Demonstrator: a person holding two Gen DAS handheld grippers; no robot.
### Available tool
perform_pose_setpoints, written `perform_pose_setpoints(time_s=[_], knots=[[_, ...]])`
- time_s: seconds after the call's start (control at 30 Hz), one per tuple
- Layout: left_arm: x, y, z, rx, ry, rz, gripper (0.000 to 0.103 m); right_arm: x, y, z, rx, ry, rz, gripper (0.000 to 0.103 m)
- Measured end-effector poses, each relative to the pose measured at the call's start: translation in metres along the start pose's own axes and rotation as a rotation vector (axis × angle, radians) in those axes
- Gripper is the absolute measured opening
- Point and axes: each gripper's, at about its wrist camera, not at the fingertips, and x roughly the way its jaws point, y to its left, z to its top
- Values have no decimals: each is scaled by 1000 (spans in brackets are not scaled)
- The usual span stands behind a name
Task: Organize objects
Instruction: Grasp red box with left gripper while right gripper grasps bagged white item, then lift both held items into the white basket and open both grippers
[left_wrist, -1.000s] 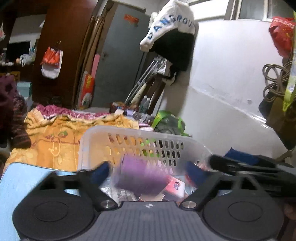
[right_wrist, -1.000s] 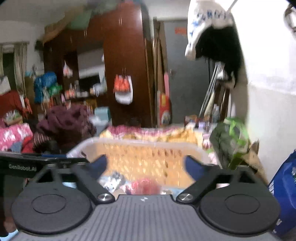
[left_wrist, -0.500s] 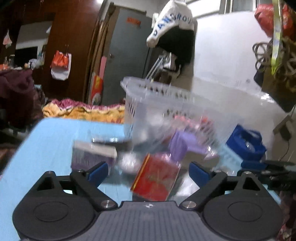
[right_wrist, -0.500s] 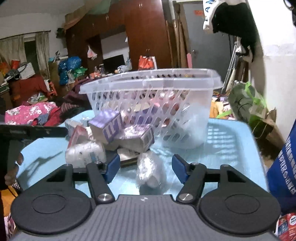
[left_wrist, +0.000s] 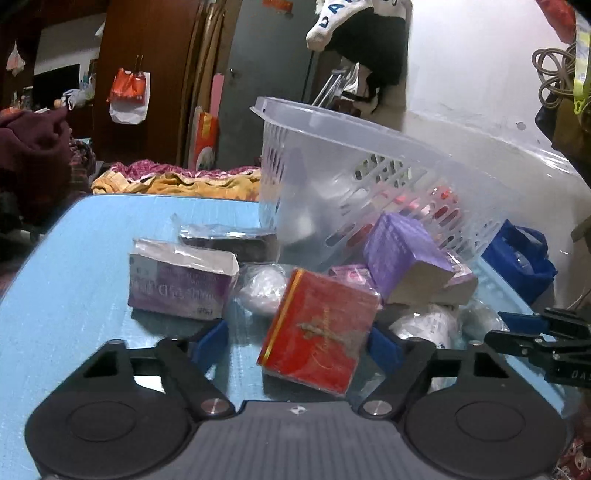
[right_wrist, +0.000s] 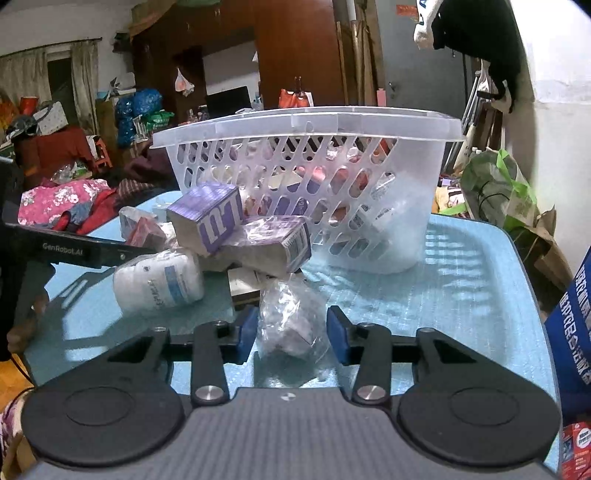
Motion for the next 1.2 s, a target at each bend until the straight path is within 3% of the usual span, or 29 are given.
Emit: perform_pose_setpoints(time_s=[0.03,0.07,0.1,0.23,0.37,0.53,1.2], knots=[[0,-1,-1,6,-2,-3,76,0,2,0,-5,-3,-4,45],[-1,-1,-2,10,-5,-13,62,-1,3,-1,-9,-12,-7,45],[-4,0,-3,5,-15,-28,60,-3,2,-1,-11,-28,-7,45],[-19,6,-6,-44,-135,-23,60,-15,-1,-6,7,-113,12,44],[-28,-1,-10,8,-186,-39,60,-22,-5,-9,20,-174,22,44],[-28,-1,-8,8,-180,-55,60,-28,-13,-11,75,-226,41,45],[-30,-4,-10,18,-214,-65,60,-36,-5,-17,37,-324,17,45]])
